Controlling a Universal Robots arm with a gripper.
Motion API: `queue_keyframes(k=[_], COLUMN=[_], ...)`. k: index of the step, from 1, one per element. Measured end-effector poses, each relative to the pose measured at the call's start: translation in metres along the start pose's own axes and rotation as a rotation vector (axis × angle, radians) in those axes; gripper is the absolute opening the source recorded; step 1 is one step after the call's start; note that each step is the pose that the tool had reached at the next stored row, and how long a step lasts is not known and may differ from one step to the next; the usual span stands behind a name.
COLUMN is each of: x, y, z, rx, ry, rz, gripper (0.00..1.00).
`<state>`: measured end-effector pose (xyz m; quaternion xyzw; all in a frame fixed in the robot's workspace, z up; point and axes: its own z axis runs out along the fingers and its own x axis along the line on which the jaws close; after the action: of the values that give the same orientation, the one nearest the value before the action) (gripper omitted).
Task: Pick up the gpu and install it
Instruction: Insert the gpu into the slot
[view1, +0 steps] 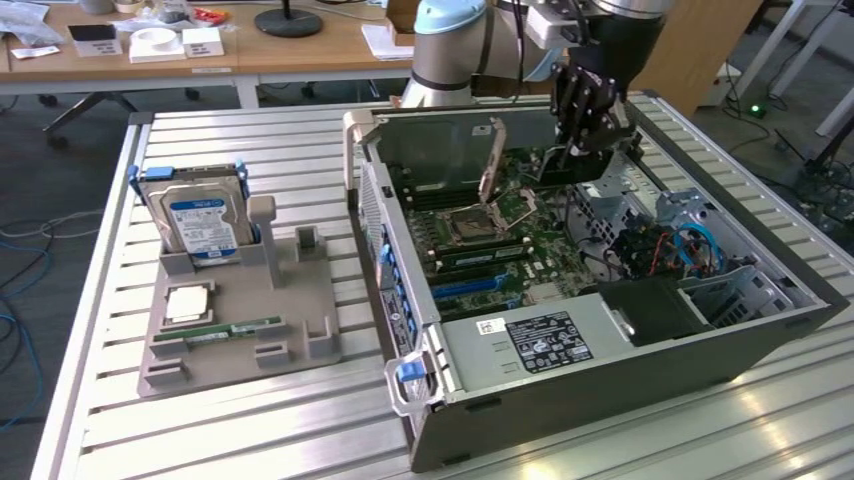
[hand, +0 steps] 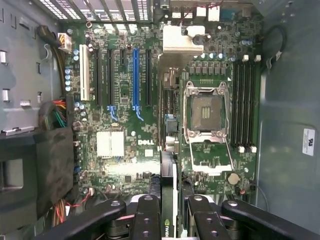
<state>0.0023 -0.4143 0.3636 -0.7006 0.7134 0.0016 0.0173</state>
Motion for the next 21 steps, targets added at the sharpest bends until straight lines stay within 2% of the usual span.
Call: queue_keyframes(k=[9, 21], x=[0.001, 0.001], y=[0.0035, 0.0079], z=[0.0154, 0.0195], rx=[-0.0056, -0.0071], ry=[0.0000, 0.0000], rz=[-0.003, -0.004], gripper=[0.26, 0.26])
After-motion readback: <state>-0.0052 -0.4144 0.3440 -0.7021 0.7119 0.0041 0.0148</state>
